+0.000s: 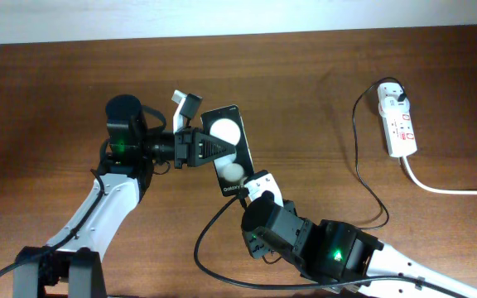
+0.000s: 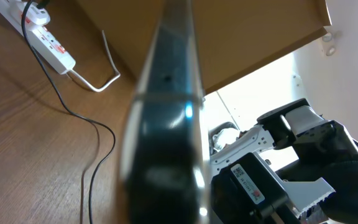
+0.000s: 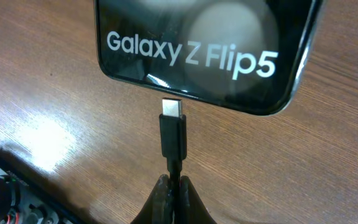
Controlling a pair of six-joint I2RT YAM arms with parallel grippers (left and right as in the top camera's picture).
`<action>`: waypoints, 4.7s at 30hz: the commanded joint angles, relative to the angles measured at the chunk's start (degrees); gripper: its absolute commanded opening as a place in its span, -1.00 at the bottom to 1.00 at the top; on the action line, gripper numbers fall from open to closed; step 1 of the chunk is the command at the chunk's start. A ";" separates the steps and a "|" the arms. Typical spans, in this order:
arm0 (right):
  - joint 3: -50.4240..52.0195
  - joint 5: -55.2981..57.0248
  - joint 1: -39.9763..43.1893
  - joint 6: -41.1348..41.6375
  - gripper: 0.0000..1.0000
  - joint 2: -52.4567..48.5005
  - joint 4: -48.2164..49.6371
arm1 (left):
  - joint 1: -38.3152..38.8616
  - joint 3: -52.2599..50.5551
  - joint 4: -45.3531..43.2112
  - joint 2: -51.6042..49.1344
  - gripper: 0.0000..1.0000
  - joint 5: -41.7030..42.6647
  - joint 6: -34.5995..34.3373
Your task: Plug charger to phone and switch on socket
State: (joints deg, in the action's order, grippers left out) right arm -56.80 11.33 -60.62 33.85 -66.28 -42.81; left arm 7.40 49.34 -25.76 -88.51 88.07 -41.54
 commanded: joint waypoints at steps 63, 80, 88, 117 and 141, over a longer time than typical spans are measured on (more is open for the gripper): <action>-1.20 2.56 0.33 4.33 -0.92 -3.30 2.71 | -2.16 0.39 5.29 0.22 -1.00 -2.01 8.24; -1.20 4.15 0.33 4.83 -0.92 -3.30 3.10 | -2.16 0.39 7.89 0.22 -1.00 -1.90 8.22; -1.20 4.35 0.33 5.62 -0.92 -3.30 4.33 | -2.16 0.39 7.89 0.22 -1.00 -1.90 8.24; -1.20 5.09 0.31 -0.42 -0.87 -5.90 7.91 | -2.21 0.35 8.96 0.22 -1.00 0.24 9.94; -9.22 -1.73 0.28 -2.29 0.24 8.59 -1.77 | 0.74 0.79 22.86 0.22 -1.00 -21.70 6.19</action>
State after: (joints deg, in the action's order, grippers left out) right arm -64.77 11.88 -60.62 31.48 -65.69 -42.48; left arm 5.54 49.87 -2.70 -88.60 75.46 -34.11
